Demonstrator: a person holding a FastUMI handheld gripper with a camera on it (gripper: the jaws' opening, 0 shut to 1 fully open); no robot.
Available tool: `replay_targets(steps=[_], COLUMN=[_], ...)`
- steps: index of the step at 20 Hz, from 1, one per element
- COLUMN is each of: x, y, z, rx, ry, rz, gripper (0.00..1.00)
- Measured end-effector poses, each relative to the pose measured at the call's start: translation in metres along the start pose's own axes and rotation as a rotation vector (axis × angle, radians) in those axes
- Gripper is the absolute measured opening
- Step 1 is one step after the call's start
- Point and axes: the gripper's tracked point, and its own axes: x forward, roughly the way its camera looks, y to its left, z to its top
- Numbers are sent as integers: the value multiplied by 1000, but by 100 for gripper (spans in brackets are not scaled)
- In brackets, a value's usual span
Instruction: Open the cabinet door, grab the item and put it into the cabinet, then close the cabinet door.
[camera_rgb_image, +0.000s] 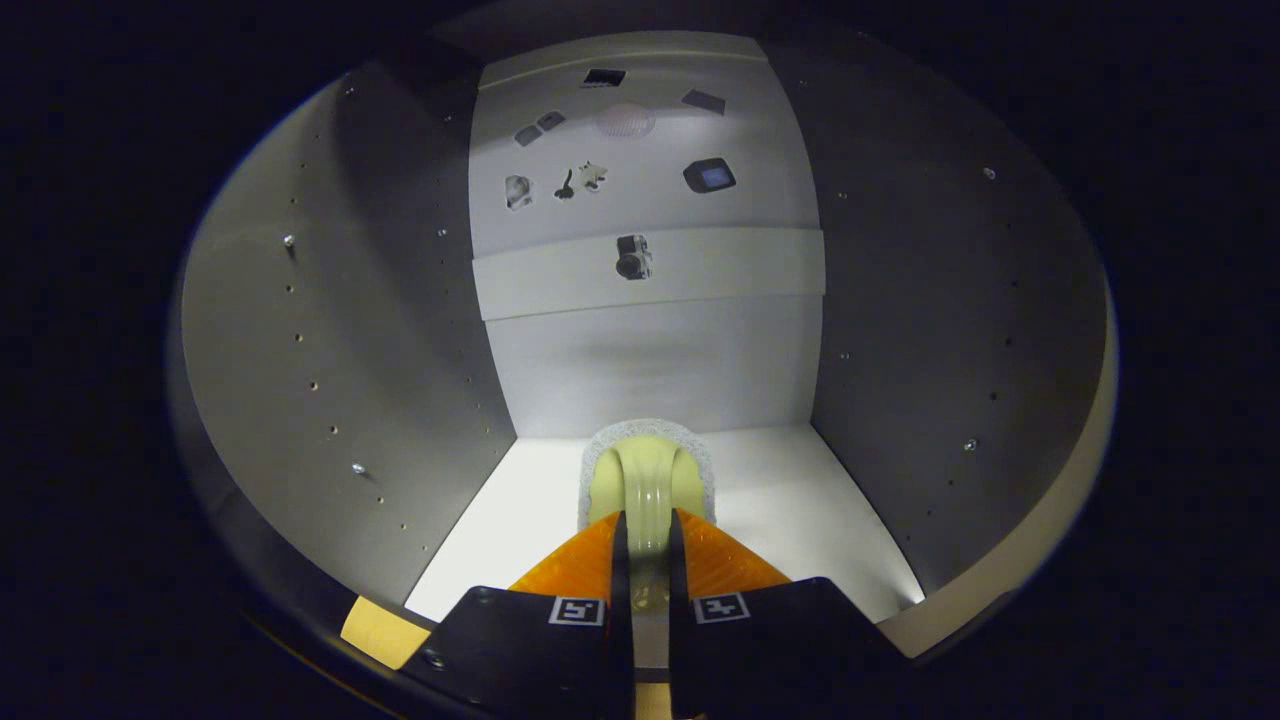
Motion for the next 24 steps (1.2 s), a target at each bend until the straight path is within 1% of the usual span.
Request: replay_targets(steps=[4, 6, 9, 10, 11, 12, 15, 18, 19, 21, 24], x=[8, 13, 19, 20, 17, 17, -2, -40, -53, -78, -112], y=[-1, 2, 2, 2, 2, 2, 12, 24, 28, 29, 27], z=[4, 1, -4, -2, 4, 9, 36, 62, 70, 79, 83], rx=[-1, 0, -15, -11, -8, -2, 6, -20, -30, -72, -134], ry=[-22, -13, -8, -16, -34, -57, -154, -246, -271, -308, -330], rz=[-3, 2, 3, 3, 3, 2, 40, 84, 94, 87, 55], gripper=[17, 23, 27, 27, 30, 31, 32, 34, 40, 42, 45])
